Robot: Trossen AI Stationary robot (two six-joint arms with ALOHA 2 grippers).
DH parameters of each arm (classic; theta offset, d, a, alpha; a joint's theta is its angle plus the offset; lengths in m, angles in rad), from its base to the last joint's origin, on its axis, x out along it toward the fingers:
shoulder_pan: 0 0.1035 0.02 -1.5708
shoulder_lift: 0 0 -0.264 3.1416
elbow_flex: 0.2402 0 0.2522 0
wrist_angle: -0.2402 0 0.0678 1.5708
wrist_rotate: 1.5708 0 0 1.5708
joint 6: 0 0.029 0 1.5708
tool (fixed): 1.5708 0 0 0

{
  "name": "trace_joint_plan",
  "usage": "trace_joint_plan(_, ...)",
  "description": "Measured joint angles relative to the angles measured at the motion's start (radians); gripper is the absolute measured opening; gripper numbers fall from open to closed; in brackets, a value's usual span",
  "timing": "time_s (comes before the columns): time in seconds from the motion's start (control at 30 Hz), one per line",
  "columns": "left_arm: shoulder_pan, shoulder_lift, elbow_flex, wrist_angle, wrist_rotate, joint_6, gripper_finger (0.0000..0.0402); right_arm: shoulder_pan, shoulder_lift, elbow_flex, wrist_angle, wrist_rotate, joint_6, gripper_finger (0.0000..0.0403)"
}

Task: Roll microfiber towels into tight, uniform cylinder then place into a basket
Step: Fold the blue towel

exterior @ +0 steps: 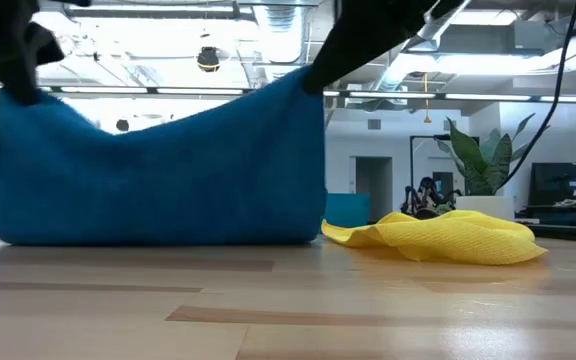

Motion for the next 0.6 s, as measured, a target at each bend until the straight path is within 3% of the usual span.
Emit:
trace_joint_plan(0.3,-0.068,0.101,-0.085,0.159,-0.001,-0.062,0.0002,0.03,-0.001,-0.133,0.052,-0.017,0.093,0.0005)
trace_joint_plan(0.4,-0.081,0.168,-0.085,0.224,0.009,-0.067,0.0002,0.03,-0.001,-0.18,0.119,-0.092,0.111,0.0006)
trace_joint_plan(0.6,-0.083,0.308,-0.085,0.405,0.119,-0.043,0.0002,0.035,-0.001,-0.227,0.197,-0.172,0.152,0.0006)
